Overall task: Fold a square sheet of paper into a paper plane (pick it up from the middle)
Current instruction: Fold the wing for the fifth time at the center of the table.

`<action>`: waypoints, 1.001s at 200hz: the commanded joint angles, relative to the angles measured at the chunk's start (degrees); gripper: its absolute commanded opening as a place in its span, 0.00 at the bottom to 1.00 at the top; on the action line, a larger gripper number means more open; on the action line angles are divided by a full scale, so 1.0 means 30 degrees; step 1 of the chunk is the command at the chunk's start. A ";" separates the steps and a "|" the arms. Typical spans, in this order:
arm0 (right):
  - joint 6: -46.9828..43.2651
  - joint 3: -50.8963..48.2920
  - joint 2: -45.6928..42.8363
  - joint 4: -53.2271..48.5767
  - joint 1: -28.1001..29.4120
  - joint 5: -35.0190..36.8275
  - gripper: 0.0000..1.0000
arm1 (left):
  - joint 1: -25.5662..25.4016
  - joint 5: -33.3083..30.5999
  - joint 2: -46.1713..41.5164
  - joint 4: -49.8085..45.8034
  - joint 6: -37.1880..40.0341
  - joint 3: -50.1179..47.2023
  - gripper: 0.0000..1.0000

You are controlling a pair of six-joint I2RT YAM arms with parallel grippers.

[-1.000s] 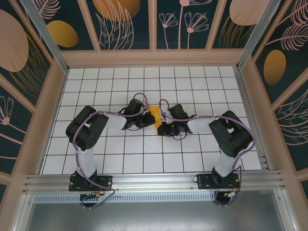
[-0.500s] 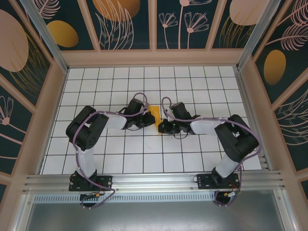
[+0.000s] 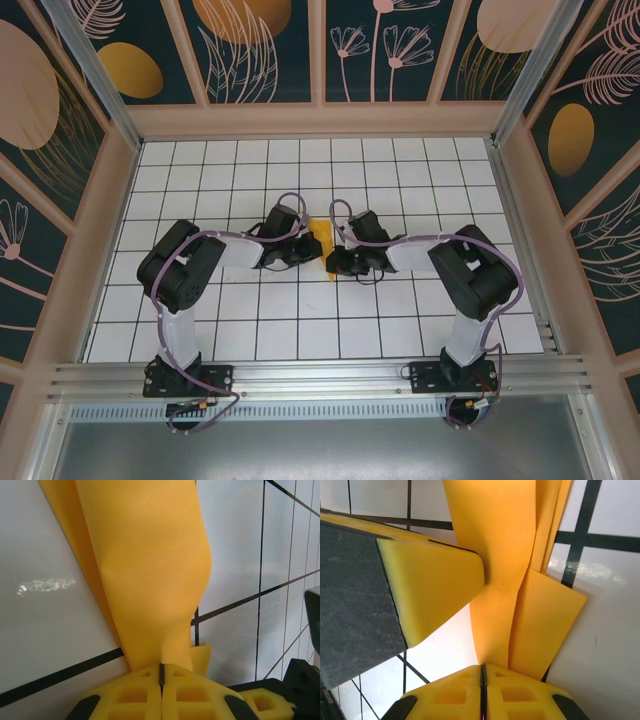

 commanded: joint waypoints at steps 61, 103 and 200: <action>-0.0559 0.0008 0.0569 -0.2067 -0.0027 0.1866 0.09 | 0.0158 -0.2479 -0.1655 -0.0662 0.3314 0.0959 0.16; -0.0323 0.0111 0.0403 -0.1821 -0.0116 0.1401 0.09 | 0.0176 -0.3072 -0.1845 -0.0483 0.3939 0.0953 0.17; -0.0499 0.0110 0.0860 -0.2540 -0.0119 0.1236 0.09 | 0.0177 -0.3042 0.0817 -0.0776 0.5473 0.2397 0.15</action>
